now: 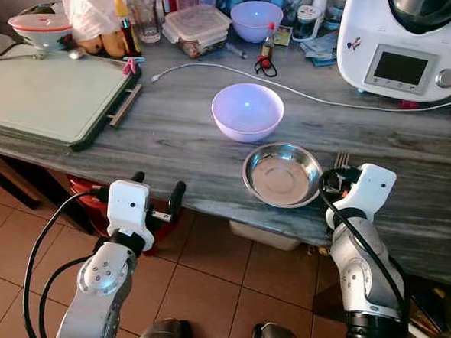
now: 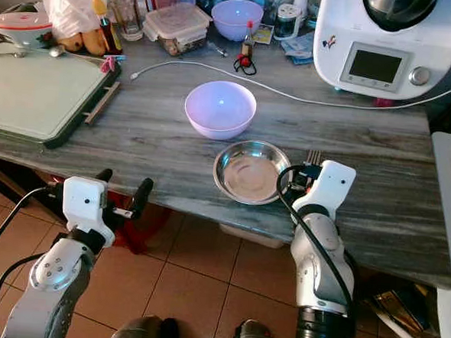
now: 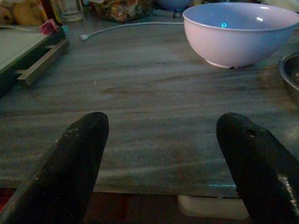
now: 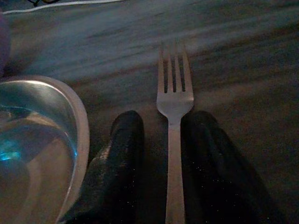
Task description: Setting the table
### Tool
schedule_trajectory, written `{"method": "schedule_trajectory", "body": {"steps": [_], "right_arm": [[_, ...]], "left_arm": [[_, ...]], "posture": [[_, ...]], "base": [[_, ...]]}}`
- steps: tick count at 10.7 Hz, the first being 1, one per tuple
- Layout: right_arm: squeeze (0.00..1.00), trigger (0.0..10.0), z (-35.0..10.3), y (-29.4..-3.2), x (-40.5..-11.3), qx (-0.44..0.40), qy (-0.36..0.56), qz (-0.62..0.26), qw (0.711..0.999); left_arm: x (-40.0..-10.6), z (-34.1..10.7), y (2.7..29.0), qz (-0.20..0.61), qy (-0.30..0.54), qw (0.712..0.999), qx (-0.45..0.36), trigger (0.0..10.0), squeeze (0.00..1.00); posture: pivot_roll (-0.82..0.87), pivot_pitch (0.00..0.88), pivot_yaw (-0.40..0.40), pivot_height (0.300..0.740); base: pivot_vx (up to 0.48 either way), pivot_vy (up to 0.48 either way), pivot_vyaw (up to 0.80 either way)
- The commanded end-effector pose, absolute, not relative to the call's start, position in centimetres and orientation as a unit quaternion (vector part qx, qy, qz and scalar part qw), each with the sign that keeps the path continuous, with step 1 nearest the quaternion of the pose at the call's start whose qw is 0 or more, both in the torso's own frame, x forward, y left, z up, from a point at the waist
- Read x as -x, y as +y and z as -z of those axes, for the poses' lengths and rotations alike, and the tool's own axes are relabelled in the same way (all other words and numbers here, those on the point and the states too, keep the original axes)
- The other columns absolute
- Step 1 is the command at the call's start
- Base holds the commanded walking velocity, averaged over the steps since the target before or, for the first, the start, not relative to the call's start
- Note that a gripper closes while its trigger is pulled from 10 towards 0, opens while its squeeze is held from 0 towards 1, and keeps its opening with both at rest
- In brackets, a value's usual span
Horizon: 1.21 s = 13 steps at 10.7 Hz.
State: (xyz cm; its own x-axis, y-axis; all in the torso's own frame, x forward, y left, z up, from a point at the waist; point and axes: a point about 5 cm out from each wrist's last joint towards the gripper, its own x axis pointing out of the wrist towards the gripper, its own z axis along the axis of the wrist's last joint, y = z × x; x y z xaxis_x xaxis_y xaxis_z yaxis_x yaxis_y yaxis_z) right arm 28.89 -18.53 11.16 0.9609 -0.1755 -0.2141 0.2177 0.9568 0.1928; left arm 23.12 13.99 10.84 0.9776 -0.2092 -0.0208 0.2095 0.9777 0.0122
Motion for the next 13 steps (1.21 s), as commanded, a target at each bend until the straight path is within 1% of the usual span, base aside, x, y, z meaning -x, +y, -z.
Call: {"method": "schedule_trajectory", "body": {"steps": [1, 4, 7, 8, 9, 10, 13], "right_arm": [[1.00, 10.0, -10.3, -18.9, -28.3, -0.103, 0.119, 0.104, 0.982], [1.00, 10.0, -12.5, -19.1, -28.5, -0.073, 0.052, 0.085, 0.992], [1.00, 10.0, -13.6, -19.8, -28.0, -0.047, 0.018, 0.091, 0.995], [0.91, 10.0, -14.1, -19.9, -27.7, -0.031, 0.001, 0.085, 0.996], [0.12, 10.0, -14.9, -19.8, -27.4, -0.002, -0.026, 0.073, 0.997], [0.00, 10.0, -15.8, -19.5, -27.0, 0.031, -0.054, 0.061, 0.996], [0.00, 10.0, -14.9, -18.2, -26.6, 0.034, -0.056, 0.036, 0.997]], "left_arm": [[-23.1, -10.9, 14.0, 0.107, 0.008, 0.994, -0.010, 10.0, 0.00], [-23.2, -10.9, 14.0, 0.106, 0.008, 0.994, -0.010, 10.0, 0.00], [-23.3, -10.9, 13.9, 0.105, 0.005, 0.994, -0.008, 10.0, 0.00], [-23.3, -10.9, 14.0, 0.104, 0.005, 0.995, -0.008, 10.0, 0.00], [-23.3, -10.8, 14.2, 0.095, 0.008, 0.995, -0.004, 10.0, 0.00], [-23.4, -10.7, 14.6, 0.077, 0.018, 0.997, -0.001, 10.0, 0.00], [-23.4, -10.3, 14.4, 0.075, 0.021, 0.997, 0.007, 10.0, 0.00]], "posture": [[-0.01, 0.133, 0.065, 0.740], [-0.01, 0.126, 0.064, 0.740], [-0.02, 0.123, 0.065, 0.740], [-0.02, 0.124, 0.064, 0.740], [-0.02, 0.120, 0.063, 0.740], [-0.02, 0.113, 0.062, 0.740], [-0.03, 0.064, 0.054, 0.740]], "base": [[0.000, 0.000, 0.00], [0.000, 0.000, 0.00], [0.000, 0.000, 0.00], [0.000, 0.000, 0.00], [0.000, 0.000, 0.00], [0.000, 0.000, 0.00], [0.000, 0.000, 0.00]]}}
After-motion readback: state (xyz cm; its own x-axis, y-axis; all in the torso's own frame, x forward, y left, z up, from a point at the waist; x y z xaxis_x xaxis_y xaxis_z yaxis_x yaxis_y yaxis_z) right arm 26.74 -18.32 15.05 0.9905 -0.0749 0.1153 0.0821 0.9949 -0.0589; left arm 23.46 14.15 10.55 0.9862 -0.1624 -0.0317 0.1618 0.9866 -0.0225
